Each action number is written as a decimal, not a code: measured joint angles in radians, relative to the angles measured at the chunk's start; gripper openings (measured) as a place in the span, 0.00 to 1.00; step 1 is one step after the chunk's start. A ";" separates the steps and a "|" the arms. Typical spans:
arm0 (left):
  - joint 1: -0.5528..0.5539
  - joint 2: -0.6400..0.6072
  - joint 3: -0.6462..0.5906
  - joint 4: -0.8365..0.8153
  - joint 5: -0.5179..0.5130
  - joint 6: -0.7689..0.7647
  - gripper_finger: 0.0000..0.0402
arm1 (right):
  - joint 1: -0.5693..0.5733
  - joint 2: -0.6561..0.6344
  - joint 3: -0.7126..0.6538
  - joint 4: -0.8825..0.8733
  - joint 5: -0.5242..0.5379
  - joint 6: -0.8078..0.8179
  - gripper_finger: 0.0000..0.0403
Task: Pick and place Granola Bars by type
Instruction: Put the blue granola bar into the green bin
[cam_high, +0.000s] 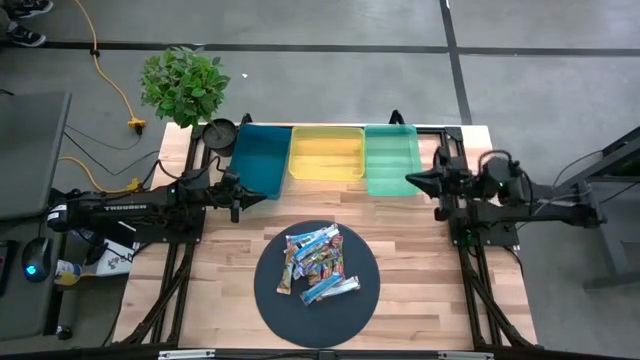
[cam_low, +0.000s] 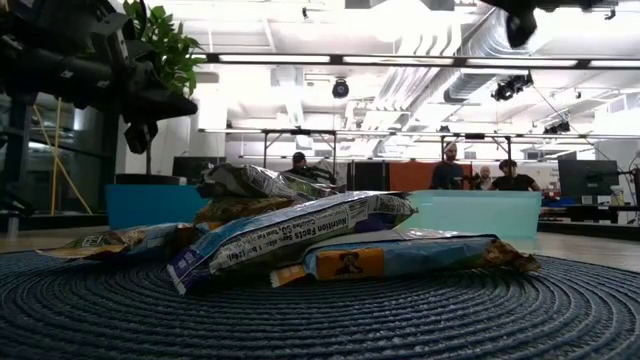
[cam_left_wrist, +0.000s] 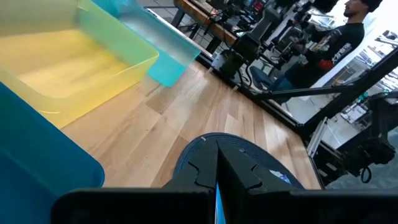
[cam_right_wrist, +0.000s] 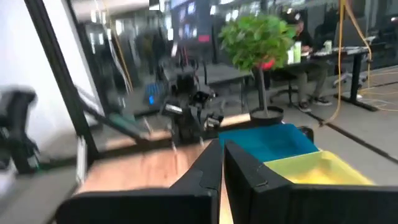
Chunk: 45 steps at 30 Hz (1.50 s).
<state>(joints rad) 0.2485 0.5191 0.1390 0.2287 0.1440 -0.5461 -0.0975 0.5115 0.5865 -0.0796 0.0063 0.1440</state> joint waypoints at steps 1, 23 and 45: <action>0.000 0.000 0.000 0.000 0.000 0.000 0.00 | 0.000 0.062 0.059 -0.043 -0.013 -0.026 0.00; 0.000 0.000 0.000 -0.077 -0.031 0.025 0.00 | 0.251 1.104 0.944 -0.792 -0.189 -0.353 0.00; 0.000 0.000 0.000 -0.067 -0.031 0.024 0.00 | 0.448 1.452 1.329 -0.948 -0.039 -0.256 0.00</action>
<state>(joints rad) 0.2485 0.5190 0.1390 0.1622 0.1135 -0.5217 0.3509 1.9635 1.9155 -1.0273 -0.0330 -0.1123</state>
